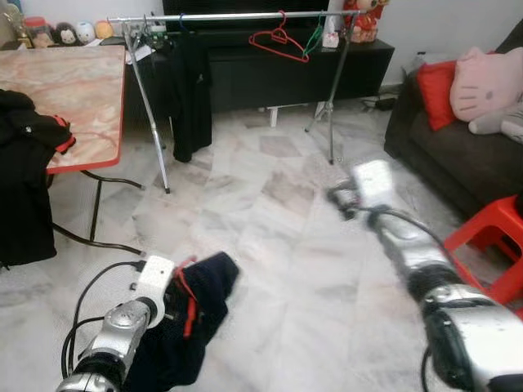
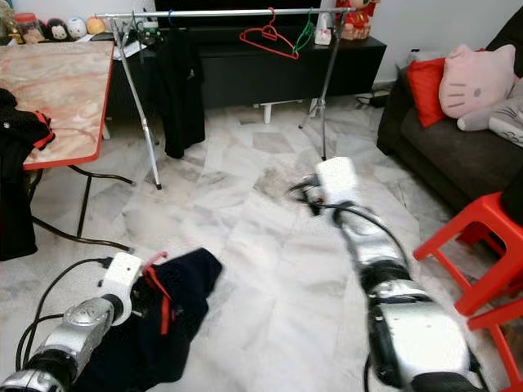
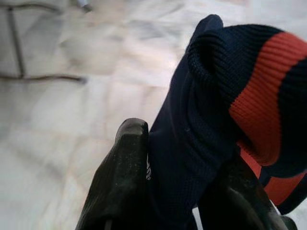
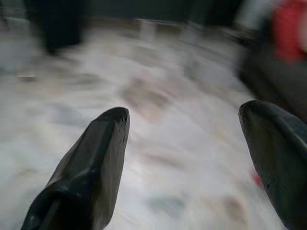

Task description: Hang hanger

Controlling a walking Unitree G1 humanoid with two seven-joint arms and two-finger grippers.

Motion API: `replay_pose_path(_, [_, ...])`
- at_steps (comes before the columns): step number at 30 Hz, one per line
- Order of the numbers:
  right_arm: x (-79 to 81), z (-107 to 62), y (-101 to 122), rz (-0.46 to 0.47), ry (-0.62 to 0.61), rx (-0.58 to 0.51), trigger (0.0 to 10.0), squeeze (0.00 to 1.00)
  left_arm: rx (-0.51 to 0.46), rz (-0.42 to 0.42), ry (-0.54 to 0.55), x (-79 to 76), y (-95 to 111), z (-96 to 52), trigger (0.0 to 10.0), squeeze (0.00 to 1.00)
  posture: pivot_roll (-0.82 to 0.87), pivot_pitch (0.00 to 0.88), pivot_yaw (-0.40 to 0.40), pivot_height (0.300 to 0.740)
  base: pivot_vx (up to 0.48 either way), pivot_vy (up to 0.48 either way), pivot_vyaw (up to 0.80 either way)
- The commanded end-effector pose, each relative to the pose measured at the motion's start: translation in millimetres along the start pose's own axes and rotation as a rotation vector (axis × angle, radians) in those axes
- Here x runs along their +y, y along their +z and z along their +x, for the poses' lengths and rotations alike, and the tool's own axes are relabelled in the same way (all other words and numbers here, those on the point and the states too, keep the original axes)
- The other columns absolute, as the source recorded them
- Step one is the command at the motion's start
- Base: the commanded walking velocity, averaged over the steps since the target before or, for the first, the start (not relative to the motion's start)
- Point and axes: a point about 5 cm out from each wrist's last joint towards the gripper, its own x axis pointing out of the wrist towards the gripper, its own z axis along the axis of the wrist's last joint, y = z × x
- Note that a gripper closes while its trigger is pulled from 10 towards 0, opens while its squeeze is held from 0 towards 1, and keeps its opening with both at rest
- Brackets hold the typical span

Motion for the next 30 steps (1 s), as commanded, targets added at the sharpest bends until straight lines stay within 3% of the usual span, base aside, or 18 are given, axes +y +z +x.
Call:
replay_pose_path(1, [-7.9,-5.2,-24.1,0.038,-0.092,0.094,10.0,0.0,-0.026,-0.051,0.06,-0.2,4.1,2.5,10.0,0.0,0.0,0.0,-0.061,0.74,0.0,0.0,0.0])
replay_pose_path(5, [-12.7,-11.7,-45.9,0.046,-0.152,0.174,10.0,0.0,-0.009,-0.126,0.113,1.2,0.1,3.1,10.0,0.0,0.01,0.0,-0.064,0.74,0.0,0.0,0.0])
replay_pose_path(8, [-10.1,-22.1,-77.0,0.066,-0.183,0.288,10.0,0.0,0.015,-0.183,0.142,0.2,-5.8,2.9,10.0,0.0,0.01,0.0,-0.061,0.74,0.0,0.0,0.0])
replay_pose_path(11, [7.9,-36.1,-112.7,0.108,-0.134,0.422,10.0,0.0,0.049,-0.197,0.156,-3.8,-12.9,2.6,10.0,0.0,0.01,0.0,-0.058,0.74,0.0,0.0,0.0])
replay_pose_path(12, [7.9,-36.1,-112.7,0.108,-0.134,0.422,10.0,0.0,0.049,-0.197,0.156,-3.8,-12.9,2.6,10.0,0.0,0.01,0.0,-0.058,0.74,0.0,0.0,0.0])
replay_pose_path(14, [33.6,-50.6,-141.4,0.073,-0.019,0.524,10.0,0.0,0.083,-0.224,0.177,-5.4,-20.5,1.3,10.0,0.0,0.01,0.0,-0.057,0.74,0.0,0.0,0.0])
replay_pose_path(17, [50.9,-66.9,-165.8,0.089,0.02,0.616,10.0,0.0,0.127,-0.217,0.191,-7.3,-30.2,-1.0,10.0,0.0,0.04,0.0,-0.067,0.74,0.0,0.0,0.0])
replay_pose_path(20, [60.4,-76.4,-178.1,0.071,0.046,0.666,10.0,0.0,0.147,-0.231,0.167,-10.1,-33.3,-1.3,10.0,0.0,0.05,0.0,-0.07,0.74,0.0,0.0,0.0])
replay_pose_path(24, [65.8,-74.7,-175.4,0.049,0.089,0.641,10.0,0.0,0.192,-0.258,0.125,-17.7,-41.6,-2.7,10.0,0.0,0.04,0.0,-0.067,0.74,0.0,0.0,0.0])
replay_pose_path(26, [68.7,-80.1,-182.0,-0.004,0.127,0.666,10.0,0.0,0.244,-0.251,0.095,-22.8,-51.5,-5.5,10.0,0.0,0.02,0.0,-0.063,0.74,0.0,0.0,0.0])
replay_pose_path(30, [71.0,-88.6,-192.0,-0.071,0.182,0.708,10.0,0.0,0.26,-0.258,0.075,-24.8,-56.8,-7.5,10.0,0.0,0.02,0.0,-0.063,0.74,0.0,0.0,0.0])
